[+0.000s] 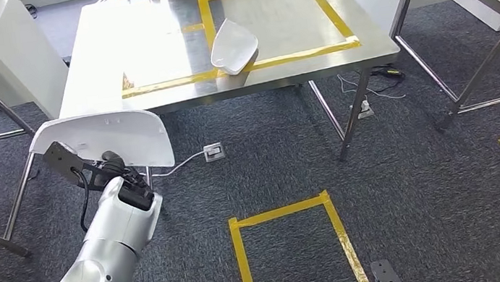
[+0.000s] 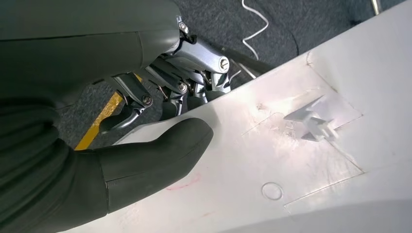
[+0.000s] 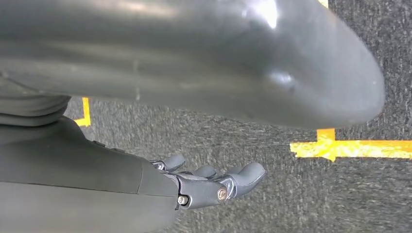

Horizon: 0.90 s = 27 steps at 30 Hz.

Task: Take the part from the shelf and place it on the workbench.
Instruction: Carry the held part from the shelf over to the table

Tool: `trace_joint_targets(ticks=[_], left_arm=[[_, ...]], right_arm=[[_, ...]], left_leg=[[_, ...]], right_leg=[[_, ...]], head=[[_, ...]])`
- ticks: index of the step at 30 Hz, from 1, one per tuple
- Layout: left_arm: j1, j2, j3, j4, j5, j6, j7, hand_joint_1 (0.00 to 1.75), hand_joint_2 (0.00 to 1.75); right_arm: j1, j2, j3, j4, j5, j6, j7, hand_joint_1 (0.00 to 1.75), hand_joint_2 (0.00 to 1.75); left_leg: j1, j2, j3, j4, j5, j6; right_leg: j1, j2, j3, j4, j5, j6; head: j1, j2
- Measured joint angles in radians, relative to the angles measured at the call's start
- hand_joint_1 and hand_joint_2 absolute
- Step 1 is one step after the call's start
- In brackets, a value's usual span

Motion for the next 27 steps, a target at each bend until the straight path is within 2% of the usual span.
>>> trace_joint_targets(ticks=[2,3,4,5,6,7,8,9,10,11,12,14,15,16,20,27], left_arm=[[0.002,-0.003,0.000,0.000,-0.002,0.000,-0.002,1.75,1.75],[0.004,-0.005,0.000,0.000,-0.005,0.000,-0.003,1.75,1.75],[0.005,-0.008,0.000,-0.002,-0.008,0.000,-0.006,1.75,1.75],[0.005,-0.009,0.000,-0.004,-0.010,0.000,-0.008,1.75,1.75],[0.005,-0.010,0.000,-0.007,-0.012,0.001,-0.011,1.75,1.75],[0.006,-0.008,0.000,-0.009,-0.014,0.001,-0.012,1.75,1.75],[0.008,-0.007,0.000,-0.010,-0.014,0.001,-0.013,1.75,1.75],[0.010,-0.004,0.000,-0.010,-0.014,0.001,-0.013,1.75,1.75],[0.013,-0.002,0.000,-0.010,-0.014,0.001,-0.013,1.75,1.75],[0.015,-0.001,0.000,-0.010,-0.014,0.001,-0.013,1.75,1.75],[0.016,0.000,0.000,-0.010,-0.014,0.001,-0.013,1.75,1.75],[0.016,-0.001,0.000,-0.012,-0.014,0.001,-0.013,1.75,1.75],[0.016,-0.001,0.000,-0.013,-0.014,0.001,-0.013,1.75,1.75],[0.016,-0.001,0.000,-0.014,-0.015,0.001,-0.012,1.75,1.75],[0.017,-0.002,0.000,-0.014,-0.020,0.001,-0.012,1.75,1.75],[0.016,0.001,0.000,-0.015,-0.026,0.001,-0.008,1.75,1.75]], right_arm=[[0.002,0.000,0.000,0.000,0.002,0.001,0.000,0.00,0.00],[0.004,0.000,0.000,0.000,0.003,0.001,0.000,0.00,0.00],[0.006,0.000,0.000,0.000,0.004,0.001,0.000,0.00,0.00],[0.007,0.000,0.000,0.000,0.004,0.001,0.000,0.00,0.00],[0.006,0.000,0.000,0.000,0.005,0.001,0.000,0.00,0.00],[0.004,0.000,0.000,0.000,0.006,0.000,0.000,0.00,0.00],[0.001,0.000,0.000,0.000,0.008,0.000,0.001,0.00,0.00],[-0.002,0.000,0.000,0.000,0.010,0.000,0.001,0.00,0.00],[-0.002,0.000,0.001,0.000,0.012,-0.001,0.000,0.00,0.00],[-0.001,0.001,0.002,0.000,0.014,-0.003,0.000,0.00,0.00],[0.001,0.001,0.002,0.000,0.016,-0.004,0.000,0.00,0.00],[0.001,0.000,0.005,0.000,0.019,-0.006,0.000,0.00,0.00],[0.001,-0.001,0.006,0.000,0.020,-0.007,0.000,0.00,0.00],[0.002,-0.001,0.008,0.000,0.021,-0.008,0.000,0.00,0.00],[0.005,-0.001,0.014,0.000,0.026,-0.008,0.000,0.00,0.00],[0.005,-0.001,0.016,0.000,0.028,-0.009,0.001,0.00,0.00]], left_leg=[[-0.003,-0.003,0.013,-0.025,-0.001,0.007],[-0.003,0.007,0.013,-0.026,0.002,0.014],[-0.003,0.019,0.014,-0.030,0.005,0.021],[-0.002,0.030,0.016,-0.035,0.008,0.030],[0.000,0.043,0.018,-0.040,0.010,0.037],[-0.002,0.056,0.018,-0.042,0.011,0.042],[-0.003,0.068,0.018,-0.043,0.011,0.045],[-0.005,0.080,0.017,-0.043,0.010,0.047],[-0.006,0.091,0.017,-0.042,0.009,0.047],[-0.006,0.099,0.017,-0.041,0.008,0.047],[-0.006,0.106,0.017,-0.040,0.007,0.046],[-0.008,0.118,0.017,-0.037,0.004,0.040],[-0.010,0.122,0.017,-0.035,0.003,0.036],[-0.013,0.125,0.017,-0.033,0.001,0.033],[-0.016,0.126,0.018,-0.038,0.004,0.034],[-0.015,0.125,0.022,-0.050,0.012,0.019]], right_leg=[[-0.002,0.018,-0.009,-0.001,0.004,0.014],[-0.003,0.028,-0.011,-0.004,0.007,0.022],[-0.003,0.024,-0.013,-0.003,0.007,0.028],[-0.001,0.002,-0.019,0.009,-0.001,0.033],[0.001,-0.032,-0.035,0.042,-0.021,0.037],[0.003,-0.074,-0.061,0.097,-0.051,0.039],[0.004,-0.105,-0.094,0.165,-0.085,0.041],[0.003,-0.122,-0.126,0.231,-0.111,0.043],[0.002,-0.129,-0.145,0.273,-0.123,0.045],[0.001,-0.131,-0.144,0.276,-0.116,0.045],[0.001,-0.132,-0.121,0.237,-0.092,0.043],[0.004,-0.132,-0.039,0.093,-0.036,0.033],[0.007,-0.131,-0.007,0.035,-0.019,0.027],[0.008,-0.131,0.010,0.001,-0.012,0.023],[0.009,-0.131,0.013,-0.010,-0.008,0.018],[0.011,-0.132,0.010,-0.009,-0.009,0.008]], head=[[0.000,0.000],[0.000,0.000],[0.000,0.000],[0.001,0.000],[0.002,0.000],[0.003,0.000],[0.004,0.000],[0.004,0.000],[0.004,0.000],[0.004,0.000],[0.004,0.000],[0.004,0.000],[0.004,0.000],[0.004,0.000],[0.004,0.000],[0.004,0.000]])
